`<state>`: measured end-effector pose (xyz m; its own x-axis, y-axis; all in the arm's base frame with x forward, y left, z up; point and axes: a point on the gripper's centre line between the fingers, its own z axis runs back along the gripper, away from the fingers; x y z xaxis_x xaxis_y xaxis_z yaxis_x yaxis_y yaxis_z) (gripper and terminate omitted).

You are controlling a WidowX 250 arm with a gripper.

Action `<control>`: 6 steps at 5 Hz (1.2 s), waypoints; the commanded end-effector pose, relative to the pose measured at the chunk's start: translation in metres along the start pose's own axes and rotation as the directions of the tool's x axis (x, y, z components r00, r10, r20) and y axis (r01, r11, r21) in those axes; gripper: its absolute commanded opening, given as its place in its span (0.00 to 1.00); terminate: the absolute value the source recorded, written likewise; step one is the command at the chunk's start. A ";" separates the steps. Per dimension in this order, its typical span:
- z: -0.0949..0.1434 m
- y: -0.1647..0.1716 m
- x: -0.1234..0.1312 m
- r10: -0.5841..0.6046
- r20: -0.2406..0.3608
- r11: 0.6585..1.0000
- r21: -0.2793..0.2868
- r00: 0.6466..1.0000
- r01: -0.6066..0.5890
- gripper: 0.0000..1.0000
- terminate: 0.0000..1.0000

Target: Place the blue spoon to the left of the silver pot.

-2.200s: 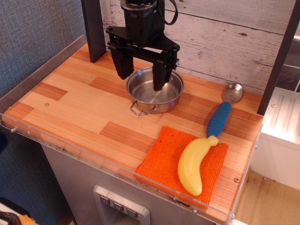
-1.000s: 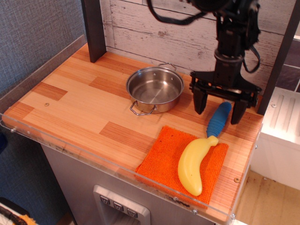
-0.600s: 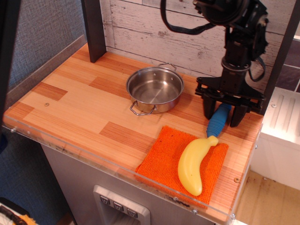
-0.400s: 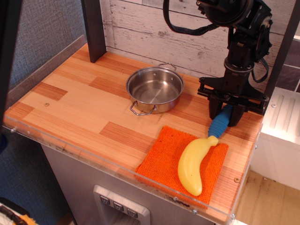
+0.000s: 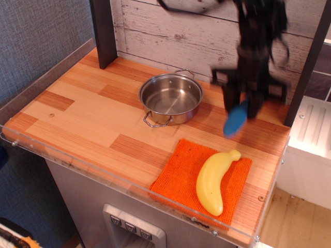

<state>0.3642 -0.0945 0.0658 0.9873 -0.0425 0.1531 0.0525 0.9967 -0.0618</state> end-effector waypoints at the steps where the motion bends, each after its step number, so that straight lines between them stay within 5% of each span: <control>1: 0.062 0.086 -0.022 0.034 0.086 0.999 0.016 0.996 -0.035 0.00 0.00; 2: 0.049 0.135 -0.050 0.051 0.032 0.997 0.048 0.998 -0.053 0.00 0.00; 4: 0.034 0.236 -0.049 0.089 0.036 0.994 0.066 0.995 -0.092 0.00 0.00; 6: 0.016 0.261 -0.032 0.040 0.011 0.994 0.100 0.999 -0.041 0.00 0.00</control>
<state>0.3359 0.1678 0.0381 0.9941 0.0135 0.1076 -0.0142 0.9999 0.0056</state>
